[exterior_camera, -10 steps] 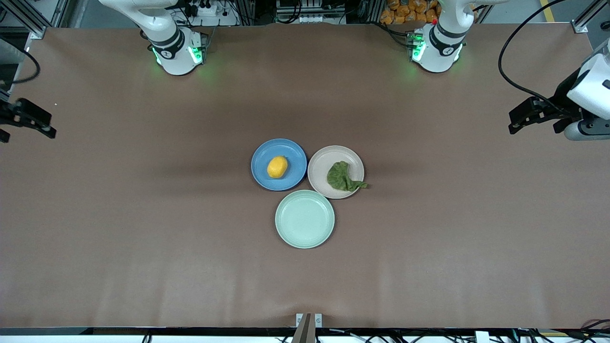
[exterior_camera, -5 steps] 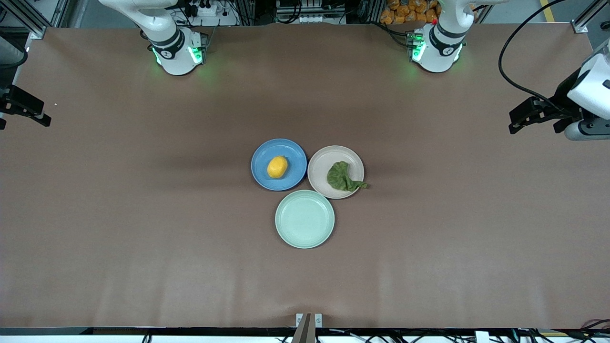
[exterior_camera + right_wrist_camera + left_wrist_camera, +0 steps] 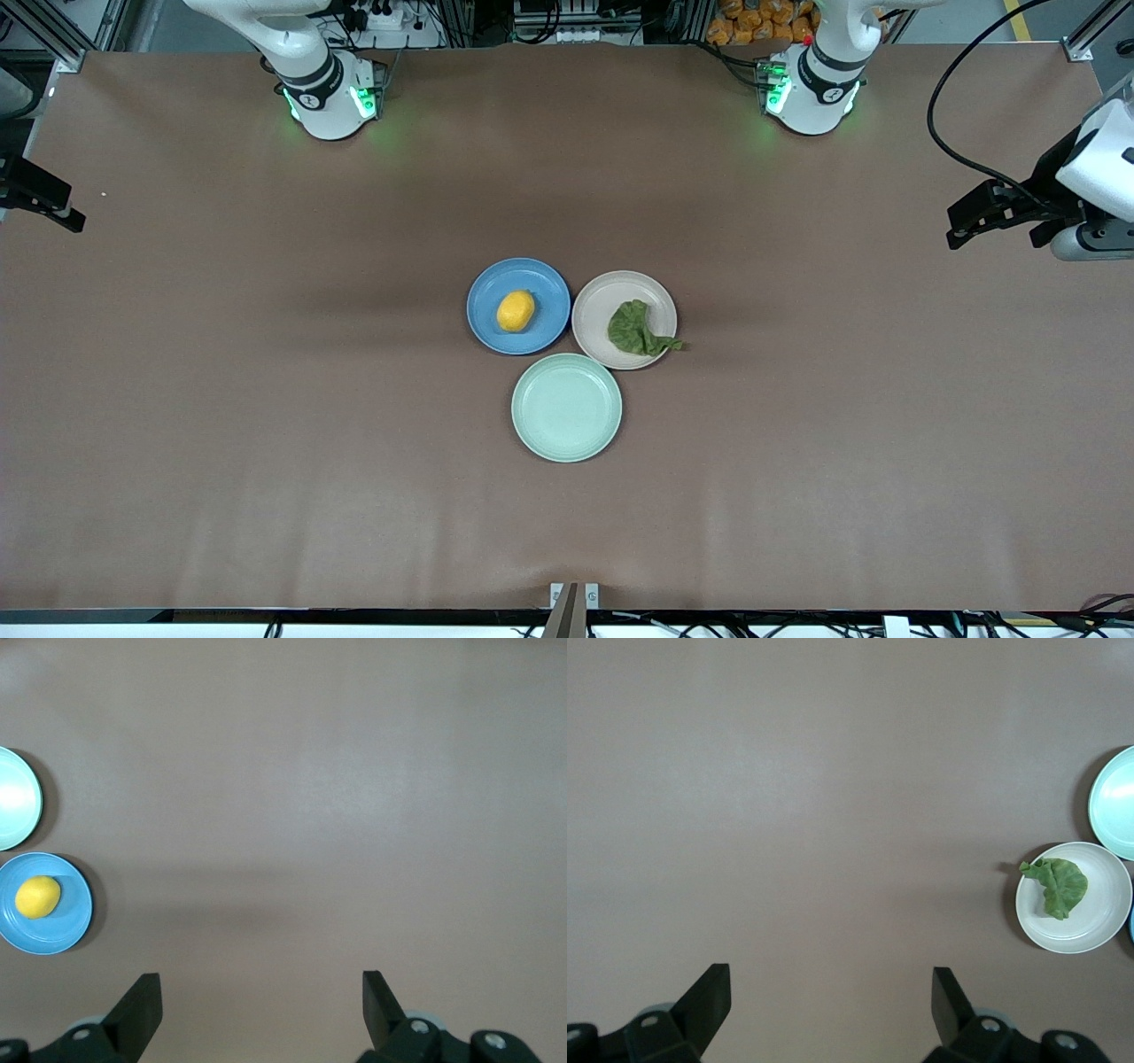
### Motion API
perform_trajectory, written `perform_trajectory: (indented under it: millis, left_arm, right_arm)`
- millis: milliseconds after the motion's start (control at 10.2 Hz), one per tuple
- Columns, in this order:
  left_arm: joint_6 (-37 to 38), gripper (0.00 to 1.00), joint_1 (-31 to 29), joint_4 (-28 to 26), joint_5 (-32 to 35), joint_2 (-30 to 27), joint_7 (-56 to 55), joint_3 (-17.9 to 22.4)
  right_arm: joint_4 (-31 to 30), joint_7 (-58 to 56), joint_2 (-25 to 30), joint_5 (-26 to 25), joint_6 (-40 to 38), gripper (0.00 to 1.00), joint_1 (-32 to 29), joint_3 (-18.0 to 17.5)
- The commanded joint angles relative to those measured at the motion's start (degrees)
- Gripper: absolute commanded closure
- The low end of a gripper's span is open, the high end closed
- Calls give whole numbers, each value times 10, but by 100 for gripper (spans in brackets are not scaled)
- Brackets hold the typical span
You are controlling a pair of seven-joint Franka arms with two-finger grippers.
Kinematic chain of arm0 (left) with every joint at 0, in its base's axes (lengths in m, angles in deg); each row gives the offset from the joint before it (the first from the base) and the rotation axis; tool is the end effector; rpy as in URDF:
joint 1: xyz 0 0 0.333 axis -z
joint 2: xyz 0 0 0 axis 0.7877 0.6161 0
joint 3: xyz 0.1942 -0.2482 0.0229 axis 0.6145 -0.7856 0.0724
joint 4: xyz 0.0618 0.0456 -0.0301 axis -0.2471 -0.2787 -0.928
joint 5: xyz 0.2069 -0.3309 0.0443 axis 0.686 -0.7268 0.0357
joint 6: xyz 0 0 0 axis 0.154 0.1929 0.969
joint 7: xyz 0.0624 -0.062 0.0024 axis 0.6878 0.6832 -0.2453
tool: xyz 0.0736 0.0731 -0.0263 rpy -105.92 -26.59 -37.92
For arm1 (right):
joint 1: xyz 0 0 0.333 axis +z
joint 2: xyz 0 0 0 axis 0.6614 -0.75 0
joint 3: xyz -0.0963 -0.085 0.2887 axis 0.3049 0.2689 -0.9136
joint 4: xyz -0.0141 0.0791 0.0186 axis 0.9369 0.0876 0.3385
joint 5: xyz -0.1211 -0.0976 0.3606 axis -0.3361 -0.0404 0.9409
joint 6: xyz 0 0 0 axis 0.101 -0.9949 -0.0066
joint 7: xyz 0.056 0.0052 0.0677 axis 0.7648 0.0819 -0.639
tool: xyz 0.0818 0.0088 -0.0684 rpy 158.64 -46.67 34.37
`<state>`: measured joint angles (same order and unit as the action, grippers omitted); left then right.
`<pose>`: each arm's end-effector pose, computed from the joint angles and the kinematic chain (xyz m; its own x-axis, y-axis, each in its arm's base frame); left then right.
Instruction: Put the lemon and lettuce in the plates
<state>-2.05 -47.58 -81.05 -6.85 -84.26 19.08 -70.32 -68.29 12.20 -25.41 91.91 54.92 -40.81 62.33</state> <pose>0.5608 -0.0591 0.6360 0.9994 0.0104 0.0325 0.0107 -0.9999 -0.0090 0.5518 -0.0467 0.6721 0.9983 0.0360 0.0456 0.0374 -0.9988 -0.0301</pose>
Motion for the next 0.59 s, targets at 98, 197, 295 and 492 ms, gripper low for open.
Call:
perform_trajectory:
  millis: [98,197,295,492]
  left_arm:
    - [12,0,-2,13,-8,1,7,5]
    - [12,0,-2,13,-9,1,4,5]
    - [12,0,-2,13,-10,1,4,5]
    - [12,0,-2,13,-11,0,4,4]
  right_arm:
    - [16,1,-8,6,-11,0,-9,-4]
    - [16,2,-8,6,-11,0,-9,-4]
    - [16,2,-8,6,-11,0,-8,-4]
    - [16,2,-8,8,-8,0,-9,-7]
